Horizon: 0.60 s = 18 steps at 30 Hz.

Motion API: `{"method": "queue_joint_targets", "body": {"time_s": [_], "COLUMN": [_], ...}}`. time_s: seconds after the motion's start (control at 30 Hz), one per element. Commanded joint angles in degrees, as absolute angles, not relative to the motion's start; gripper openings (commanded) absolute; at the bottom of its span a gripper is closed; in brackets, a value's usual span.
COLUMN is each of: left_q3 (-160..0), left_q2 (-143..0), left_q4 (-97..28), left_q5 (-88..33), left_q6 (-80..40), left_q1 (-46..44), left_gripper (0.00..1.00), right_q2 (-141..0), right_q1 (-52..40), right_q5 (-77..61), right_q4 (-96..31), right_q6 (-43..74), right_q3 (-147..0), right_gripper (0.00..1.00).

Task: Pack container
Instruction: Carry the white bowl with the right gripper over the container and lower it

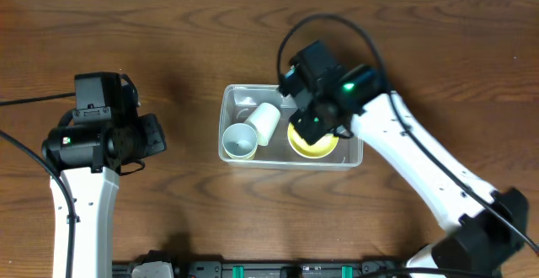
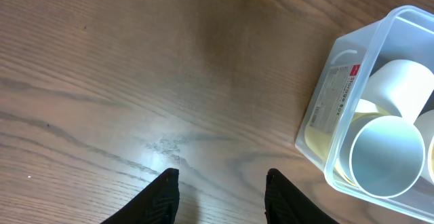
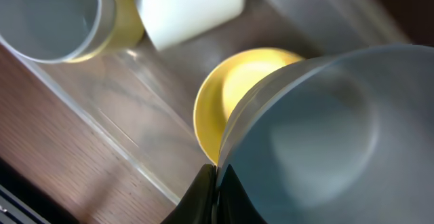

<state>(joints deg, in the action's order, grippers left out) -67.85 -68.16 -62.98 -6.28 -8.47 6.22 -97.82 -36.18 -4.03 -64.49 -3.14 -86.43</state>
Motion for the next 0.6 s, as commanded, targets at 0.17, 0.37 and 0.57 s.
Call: {"method": "queue_joint_targets", "body": {"time_s": [0.17, 0.37, 0.57], "left_q3": [-68.0, -68.0, -68.0], "left_q2": [-68.5, -68.5, -68.5], "left_q4": [-63.2, -63.2, -63.2], "left_q5": [-6.9, -6.9, -6.9], "left_q6": [-7.3, -7.3, -7.3], "left_q1": [6.5, 6.5, 6.5], "left_gripper": [0.42, 0.42, 0.42], "right_q2": [-100.7, -100.7, -100.7], "right_q1": [-38.4, -38.4, -38.4], "right_q5": [-3.2, -3.2, -3.2], "right_q4": [-63.3, -63.4, -63.1], "right_q6": [-2.2, -2.2, -2.2], "right_q3": [-84.8, -84.8, -84.8], "right_gripper": [0.04, 0.38, 0.36]}}
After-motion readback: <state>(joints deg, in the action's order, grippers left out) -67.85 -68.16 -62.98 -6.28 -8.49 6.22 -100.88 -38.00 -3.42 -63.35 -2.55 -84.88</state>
